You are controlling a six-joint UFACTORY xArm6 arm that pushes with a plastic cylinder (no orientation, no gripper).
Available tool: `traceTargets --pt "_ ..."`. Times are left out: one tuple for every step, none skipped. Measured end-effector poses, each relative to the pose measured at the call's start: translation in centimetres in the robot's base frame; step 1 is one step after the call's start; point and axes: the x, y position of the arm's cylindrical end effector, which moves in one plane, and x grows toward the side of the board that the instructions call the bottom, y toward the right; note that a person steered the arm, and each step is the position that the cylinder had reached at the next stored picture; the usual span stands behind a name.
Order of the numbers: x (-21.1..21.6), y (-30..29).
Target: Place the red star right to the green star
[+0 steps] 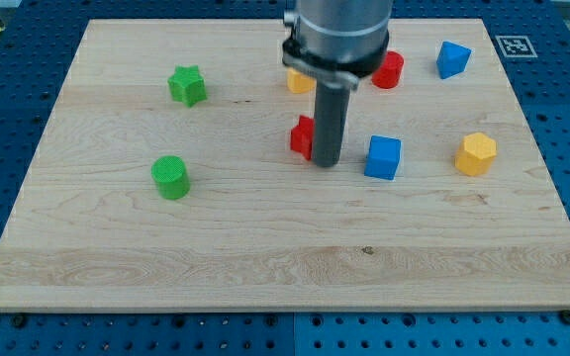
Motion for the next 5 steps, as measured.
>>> traceTargets --pt "-5.8 -2.1" --pt "-5.2 -1.7" --pt "-4.9 -0.9" --pt "-8.4 -5.7" --pt "-10.7 -10.6"
